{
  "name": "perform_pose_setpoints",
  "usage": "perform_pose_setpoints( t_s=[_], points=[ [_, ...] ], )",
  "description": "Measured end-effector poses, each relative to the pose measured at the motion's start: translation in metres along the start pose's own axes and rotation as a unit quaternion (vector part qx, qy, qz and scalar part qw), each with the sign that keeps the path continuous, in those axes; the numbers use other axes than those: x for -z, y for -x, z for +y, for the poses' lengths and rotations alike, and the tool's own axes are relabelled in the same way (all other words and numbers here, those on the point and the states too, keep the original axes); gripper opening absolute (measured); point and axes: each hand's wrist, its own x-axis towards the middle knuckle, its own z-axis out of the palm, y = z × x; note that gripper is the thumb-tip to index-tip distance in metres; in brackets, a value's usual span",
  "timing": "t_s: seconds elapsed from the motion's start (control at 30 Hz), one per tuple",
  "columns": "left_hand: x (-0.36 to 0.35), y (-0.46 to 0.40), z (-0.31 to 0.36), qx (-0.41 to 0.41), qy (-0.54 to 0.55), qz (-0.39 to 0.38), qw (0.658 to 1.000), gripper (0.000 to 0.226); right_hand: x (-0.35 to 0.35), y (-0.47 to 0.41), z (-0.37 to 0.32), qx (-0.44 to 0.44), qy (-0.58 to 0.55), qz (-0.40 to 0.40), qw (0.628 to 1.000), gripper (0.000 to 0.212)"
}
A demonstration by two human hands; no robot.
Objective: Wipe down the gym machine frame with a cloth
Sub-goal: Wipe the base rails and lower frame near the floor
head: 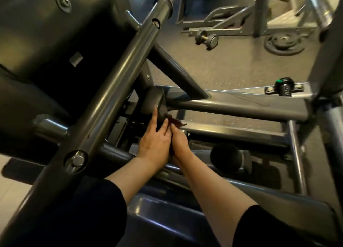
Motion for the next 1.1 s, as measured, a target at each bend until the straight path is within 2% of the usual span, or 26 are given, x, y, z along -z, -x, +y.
perform_pose_setpoints(
  t_s=[0.03, 0.07, 0.13, 0.17, 0.2, 0.23, 0.3, 0.37, 0.43, 0.47, 0.53, 0.57, 0.63, 0.67, 0.7, 0.73, 0.8, 0.93, 1.03, 1.1],
  points=[
    [-0.006, -0.001, 0.010, 0.010, 0.091, -0.007, 0.996, 0.065, 0.012, -0.001, 0.001, -0.008, -0.008, 0.012, 1.000, 0.031],
    [-0.010, -0.005, 0.023, 0.032, 0.221, -0.003, 0.975, 0.065, 0.027, -0.003, 0.001, -0.004, -0.016, 0.019, 1.000, 0.031],
    [-0.018, -0.020, 0.049, 0.095, 0.475, 0.008, 0.875, 0.060, 0.057, -0.009, -0.001, 0.000, -0.035, 0.022, 0.999, 0.036],
    [-0.022, -0.032, 0.061, 0.129, 0.555, 0.011, 0.822, 0.059, 0.071, -0.013, -0.003, 0.002, -0.042, 0.023, 0.999, 0.041],
    [-0.029, -0.045, 0.075, 0.163, 0.605, 0.011, 0.779, 0.058, 0.088, -0.020, -0.003, 0.001, -0.044, 0.021, 0.999, 0.048],
    [-0.033, -0.055, 0.082, 0.203, 0.629, 0.012, 0.751, 0.057, 0.100, -0.023, -0.006, 0.001, -0.042, 0.008, 0.999, 0.053],
    [-0.050, -0.074, 0.095, 0.271, 0.652, 0.003, 0.708, 0.051, 0.121, -0.032, -0.014, 0.002, -0.007, -0.015, 1.000, 0.057],
    [-0.069, -0.086, 0.101, 0.334, 0.653, -0.006, 0.679, 0.044, 0.140, -0.044, -0.029, -0.009, 0.057, -0.029, 0.998, 0.050],
    [-0.093, -0.099, 0.104, 0.382, 0.626, -0.016, 0.680, 0.040, 0.169, -0.065, -0.041, 0.010, 0.169, 0.016, 0.986, 0.036],
    [-0.105, -0.104, 0.102, 0.396, 0.617, -0.026, 0.680, 0.038, 0.188, -0.077, -0.041, 0.039, 0.285, 0.062, 0.956, 0.029],
    [-0.127, -0.118, 0.103, 0.410, 0.606, -0.068, 0.679, 0.037, 0.232, -0.102, -0.035, 0.082, 0.531, 0.118, 0.835, 0.023],
    [-0.136, -0.123, 0.102, 0.403, 0.606, -0.099, 0.678, 0.038, 0.248, -0.112, -0.030, 0.092, 0.623, 0.102, 0.770, 0.023],
    [-0.156, -0.140, 0.107, 0.376, 0.606, -0.150, 0.684, 0.042, 0.275, -0.137, -0.014, 0.115, 0.768, 0.023, 0.630, 0.037],
    [-0.166, -0.148, 0.110, 0.361, 0.595, -0.167, 0.698, 0.045, 0.282, -0.149, -0.006, 0.120, 0.820, -0.021, 0.559, 0.049],
    [-0.175, -0.156, 0.113, 0.344, 0.574, -0.183, 0.720, 0.048, 0.288, -0.159, 0.002, 0.122, 0.854, -0.058, 0.503, 0.058],
    [-0.185, -0.163, 0.118, 0.328, 0.554, -0.194, 0.740, 0.051, 0.292, -0.166, 0.010, 0.115, 0.871, -0.078, 0.470, 0.062],
    [-0.204, -0.179, 0.131, 0.316, 0.541, -0.199, 0.754, 0.055, 0.300, -0.176, 0.025, 0.117, 0.886, -0.069, 0.443, 0.065],
    [-0.237, -0.203, 0.160, 0.303, 0.545, -0.199, 0.756, 0.059, 0.293, -0.183, 0.045, 0.122, 0.897, -0.003, 0.426, 0.068],
    [-0.260, -0.210, 0.179, 0.218, 0.555, -0.192, 0.779, 0.063, 0.285, -0.189, 0.051, 0.103, 0.906, 0.019, 0.409, 0.069],
    [-0.280, -0.211, 0.186, 0.128, 0.547, -0.201, 0.802, 0.064, 0.285, -0.195, 0.055, 0.109, 0.901, 0.040, 0.419, 0.070]
  ],
)
